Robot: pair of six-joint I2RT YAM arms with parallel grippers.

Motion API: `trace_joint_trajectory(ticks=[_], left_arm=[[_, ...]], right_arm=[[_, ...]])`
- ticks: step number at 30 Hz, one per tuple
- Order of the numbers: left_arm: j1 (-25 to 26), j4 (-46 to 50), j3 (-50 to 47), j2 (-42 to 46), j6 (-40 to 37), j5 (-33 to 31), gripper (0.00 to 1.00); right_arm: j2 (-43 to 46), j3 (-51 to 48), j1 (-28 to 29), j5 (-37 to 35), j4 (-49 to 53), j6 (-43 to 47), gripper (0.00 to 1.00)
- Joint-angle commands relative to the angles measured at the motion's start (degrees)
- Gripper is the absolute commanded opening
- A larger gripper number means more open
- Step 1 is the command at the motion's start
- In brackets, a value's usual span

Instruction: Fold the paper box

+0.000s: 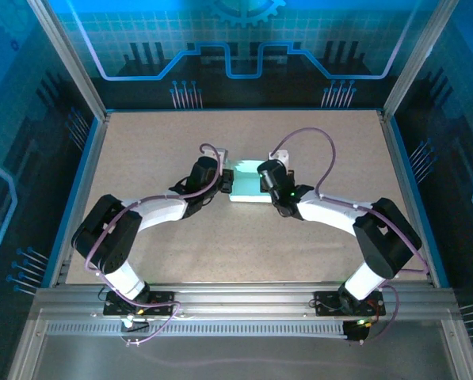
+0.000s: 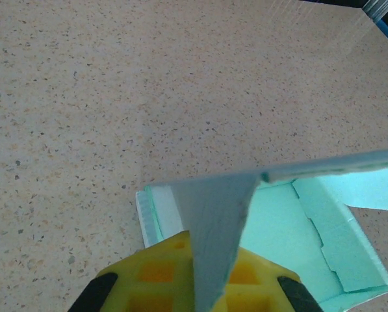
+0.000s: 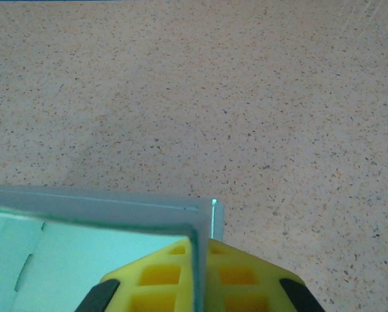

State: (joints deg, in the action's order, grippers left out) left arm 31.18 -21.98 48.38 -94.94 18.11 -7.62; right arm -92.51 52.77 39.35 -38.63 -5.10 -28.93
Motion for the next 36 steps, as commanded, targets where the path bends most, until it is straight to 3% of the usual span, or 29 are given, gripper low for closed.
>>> trace_joint_trajectory(ticks=[1, 15, 20, 24, 32, 36], left_arm=[[3.56, -5.53, -2.51, 0.19, 0.78, 4.51, 0.0], [6.42, -11.26, -10.11, 1.87, -1.13, -0.27, 0.0], [7.06, -11.58, -11.68, 1.95, -1.94, -1.91, 0.0], [7.3, -10.99, -12.06, 2.38, -2.68, -2.65, 0.0], [7.53, -9.62, -11.38, 3.09, -4.07, -3.8, 0.0], [7.65, -8.74, -10.75, 2.98, -4.4, -4.23, 0.0]], right_arm=[[0.01, -1.45, 3.58, 1.31, -9.1, 0.1, 0.0], [0.64, -7.77, 7.12, -1.13, -15.31, 1.11, 0.04], [1.19, -8.78, 7.8, -1.54, -16.04, 2.28, 0.1], [2.79, -9.63, 7.82, -0.25, -17.21, 4.47, 0.22], [7.89, -12.07, 7.61, 3.06, -16.89, 7.13, 0.73], [12.31, -14.83, 7.25, 4.01, -15.91, 7.06, 0.89]])
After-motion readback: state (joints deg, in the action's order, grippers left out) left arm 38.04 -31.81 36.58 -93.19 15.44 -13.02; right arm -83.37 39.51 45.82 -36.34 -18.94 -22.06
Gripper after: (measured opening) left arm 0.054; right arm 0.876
